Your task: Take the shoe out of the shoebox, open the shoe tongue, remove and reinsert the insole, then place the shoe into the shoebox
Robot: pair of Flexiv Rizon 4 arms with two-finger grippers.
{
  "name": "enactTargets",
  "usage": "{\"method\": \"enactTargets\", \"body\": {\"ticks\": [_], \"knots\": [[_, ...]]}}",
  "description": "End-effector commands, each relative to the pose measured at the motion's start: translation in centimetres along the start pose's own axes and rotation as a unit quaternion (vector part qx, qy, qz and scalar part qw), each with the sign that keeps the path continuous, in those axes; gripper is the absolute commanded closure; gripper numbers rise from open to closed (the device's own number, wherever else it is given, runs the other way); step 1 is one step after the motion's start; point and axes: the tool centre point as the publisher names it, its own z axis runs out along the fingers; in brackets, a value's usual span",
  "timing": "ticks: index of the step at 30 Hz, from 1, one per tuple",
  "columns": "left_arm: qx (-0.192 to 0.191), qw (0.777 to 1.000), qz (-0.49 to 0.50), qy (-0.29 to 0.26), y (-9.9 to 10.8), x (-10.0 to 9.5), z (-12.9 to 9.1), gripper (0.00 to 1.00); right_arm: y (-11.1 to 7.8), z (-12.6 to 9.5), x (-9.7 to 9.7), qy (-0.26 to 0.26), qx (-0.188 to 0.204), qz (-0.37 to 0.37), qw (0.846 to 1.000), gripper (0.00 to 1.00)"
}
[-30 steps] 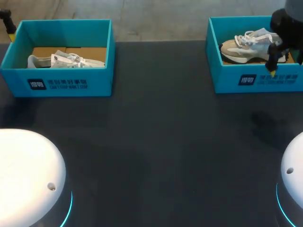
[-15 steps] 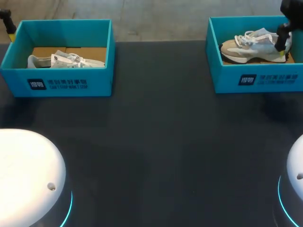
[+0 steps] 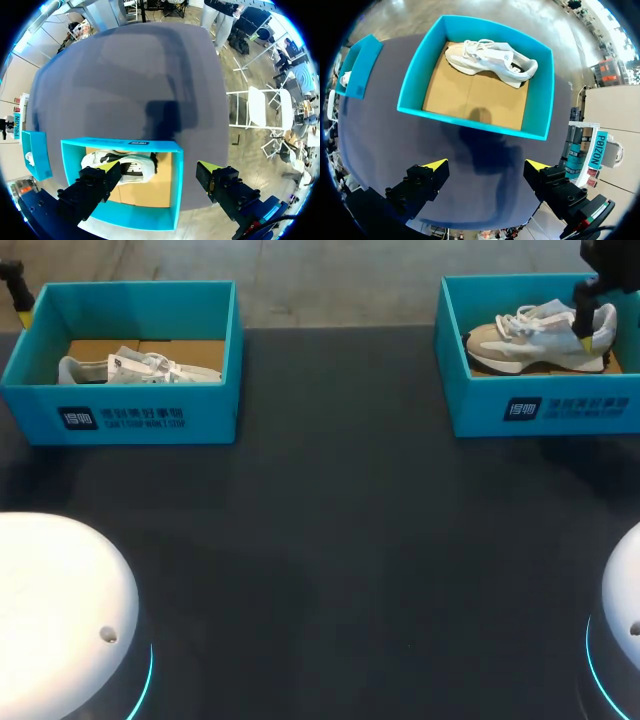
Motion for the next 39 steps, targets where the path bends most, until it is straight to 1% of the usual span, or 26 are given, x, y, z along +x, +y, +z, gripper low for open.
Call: {"method": "enactTargets", "body": {"ticks": [1, 2, 4, 6, 7, 9, 12, 18, 23, 24, 38, 39], "knots": [[0.0, 1.0, 0.001, 0.001, 0.0, 0.1, 0.0, 0.0, 0.6, 0.2, -0.4, -0.004, -0.006, 0.007, 1.0, 0.0], [0.0, 1.0, 0.001, 0.001, 0.0, 0.1, 0.0, 0.0, 1.1, 0.3, -0.7, -0.02, -0.008, 0.02, 1.0, 0.0], [0.0, 1.0, 0.001, 0.001, 0.0, 0.1, 0.0, 0.0, 2.2, 0.5, -1.4, -0.015, -0.02, 0.034, 0.999, 0.0], [0.0, 1.0, 0.001, 0.001, 0.0, 0.1, 0.0, 0.0, 3.6, 0.9, -1.9, -0.026, -0.026, 0.045, 0.998, 0.0], [0.0, 1.0, 0.001, 0.001, 0.0, 0.1, 0.0, 0.0, 4.3, 1.1, -2.2, -0.022, -0.031, 0.049, 0.998, 0.0], [0.0, 1.0, 0.001, 0.001, 0.0, 0.1, 0.0, 0.0, 5.6, 1.5, -2.7, -0.034, -0.032, 0.056, 0.997, 0.0], [0.0, 1.0, 0.001, 0.001, 0.0, 0.1, 0.0, 0.0, 7.3, 2.4, -3.6, -0.028, -0.034, 0.061, 0.997, 0.0], [0.0, 1.0, 0.001, 0.001, 0.0, 0.1, 0.0, 0.0, 10.0, 3.2, -5.4, -0.032, -0.028, 0.074, 0.996, 0.0], [0.0, 1.0, 0.001, 0.001, 0.0, 0.1, 0.0, 0.0, 12.1, 3.5, -6.5, -0.033, -0.036, 0.095, 0.994, 0.0], [0.0, 1.0, 0.001, 0.001, 0.0, 0.1, 0.0, 0.0, 12.3, 3.7, -6.6, -0.026, -0.037, 0.098, 0.994, 0.0], [0.0, 1.0, 0.001, 0.001, 0.0, 0.1, 0.0, 0.0, 12.3, 3.7, -6.6, -0.026, -0.037, 0.098, 0.994, 0.0], [0.0, 1.0, 0.001, 0.001, 0.0, 0.1, 0.0, 0.0, 12.7, 3.9, -7.0, -0.031, -0.041, 0.098, 0.994, 0.0]]}}
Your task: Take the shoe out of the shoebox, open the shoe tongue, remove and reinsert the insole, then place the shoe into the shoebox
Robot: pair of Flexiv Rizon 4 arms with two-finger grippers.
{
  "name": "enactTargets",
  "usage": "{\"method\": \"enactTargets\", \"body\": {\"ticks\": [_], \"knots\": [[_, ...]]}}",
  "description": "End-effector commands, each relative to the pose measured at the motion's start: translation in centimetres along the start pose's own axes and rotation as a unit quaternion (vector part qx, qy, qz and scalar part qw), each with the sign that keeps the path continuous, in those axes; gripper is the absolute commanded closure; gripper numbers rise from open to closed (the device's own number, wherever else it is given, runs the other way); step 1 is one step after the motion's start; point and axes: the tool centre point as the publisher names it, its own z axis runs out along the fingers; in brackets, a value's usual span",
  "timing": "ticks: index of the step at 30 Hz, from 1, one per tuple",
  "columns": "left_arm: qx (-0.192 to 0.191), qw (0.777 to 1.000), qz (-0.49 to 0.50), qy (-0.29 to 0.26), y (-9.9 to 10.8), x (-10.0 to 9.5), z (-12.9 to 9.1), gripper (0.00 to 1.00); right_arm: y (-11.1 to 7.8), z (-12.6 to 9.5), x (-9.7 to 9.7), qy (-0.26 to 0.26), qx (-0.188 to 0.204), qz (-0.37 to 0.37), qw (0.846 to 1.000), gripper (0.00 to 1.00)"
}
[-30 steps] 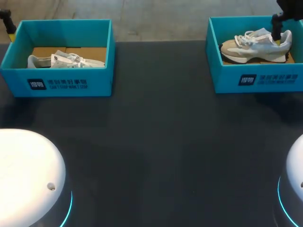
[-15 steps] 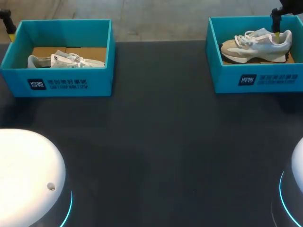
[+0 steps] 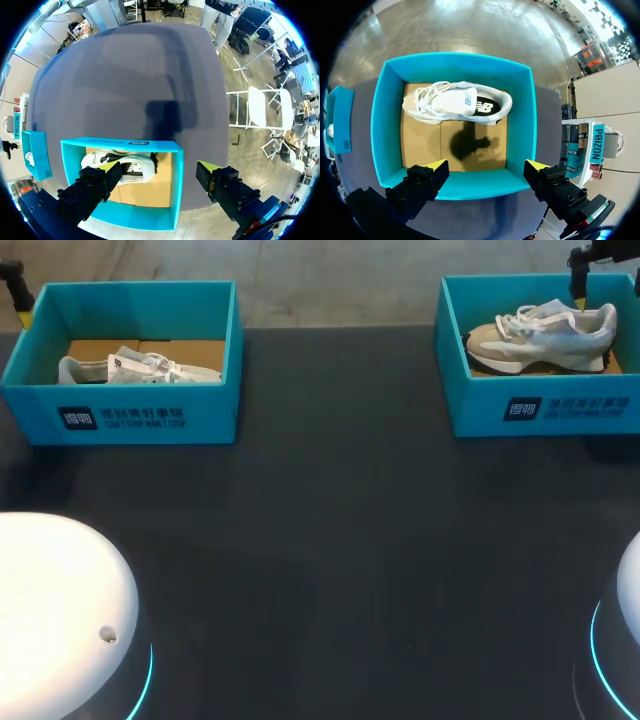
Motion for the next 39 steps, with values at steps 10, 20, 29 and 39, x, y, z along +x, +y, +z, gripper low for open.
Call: {"method": "enactTargets", "body": {"ticks": [10, 20, 29, 39], "knots": [[0.0, 1.0, 0.001, 0.001, 0.0, 0.1, 0.0, 0.0, 4.4, 3.8, -1.5, -0.007, 0.002, -0.008, 1.0, 0.0], [0.0, 1.0, 0.001, 0.001, 0.0, 0.1, 0.0, 0.0, 6.6, 5.9, -1.9, -0.008, 0.007, -0.005, 1.0, 0.0], [0.0, 1.0, 0.001, 0.001, 0.0, 0.1, 0.0, 0.0, 7.2, 7.8, -2.5, -0.013, 0.015, 0.006, 1.0, 0.0], [0.0, 1.0, 0.001, 0.001, 0.0, 0.1, 0.0, 0.0, 8.0, 9.8, -2.5, -0.006, 0.028, 0.011, 1.0, 0.0]]}}
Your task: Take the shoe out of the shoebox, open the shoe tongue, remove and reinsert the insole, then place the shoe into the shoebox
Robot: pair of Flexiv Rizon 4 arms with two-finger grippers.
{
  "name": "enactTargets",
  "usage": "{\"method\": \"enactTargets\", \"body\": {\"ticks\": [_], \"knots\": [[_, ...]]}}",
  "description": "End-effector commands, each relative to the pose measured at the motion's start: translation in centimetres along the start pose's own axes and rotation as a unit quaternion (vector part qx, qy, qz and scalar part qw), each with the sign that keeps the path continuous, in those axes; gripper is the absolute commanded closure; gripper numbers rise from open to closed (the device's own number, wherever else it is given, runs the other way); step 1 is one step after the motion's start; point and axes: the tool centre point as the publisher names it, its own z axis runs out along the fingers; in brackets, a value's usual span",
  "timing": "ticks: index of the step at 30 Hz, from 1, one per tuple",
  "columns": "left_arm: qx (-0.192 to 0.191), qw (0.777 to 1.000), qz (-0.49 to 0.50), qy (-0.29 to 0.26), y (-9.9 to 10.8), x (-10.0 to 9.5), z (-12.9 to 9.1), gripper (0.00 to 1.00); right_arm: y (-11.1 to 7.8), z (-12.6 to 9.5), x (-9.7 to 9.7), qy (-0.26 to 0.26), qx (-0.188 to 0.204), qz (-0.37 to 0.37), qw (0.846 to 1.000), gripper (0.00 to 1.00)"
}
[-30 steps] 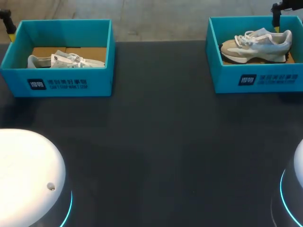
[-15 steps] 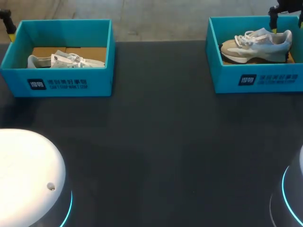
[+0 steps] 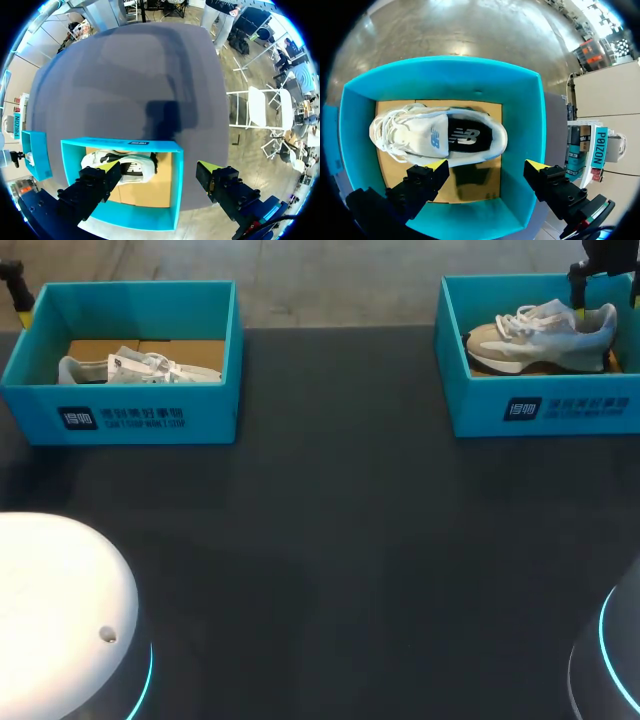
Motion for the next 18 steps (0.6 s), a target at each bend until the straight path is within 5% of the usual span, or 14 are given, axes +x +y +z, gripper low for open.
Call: {"method": "enactTargets", "body": {"ticks": [1, 13, 18], "knots": [[0.0, 1.0, 0.001, 0.001, 0.0, 0.1, 0.0, 0.0, 1.2, 0.9, 0.2, 0.003, 0.011, -0.001, 1.0, 0.0], [0.0, 1.0, 0.001, 0.001, 0.0, 0.1, 0.0, 0.0, 2.0, 2.8, 0.3, 0.013, 0.031, -0.001, 0.999, 0.0], [0.0, 1.0, 0.001, 0.001, 0.0, 0.1, 0.0, 0.0, 2.4, 3.4, 0.1, 0.017, 0.036, 0.0, 0.999, 0.08]]}}
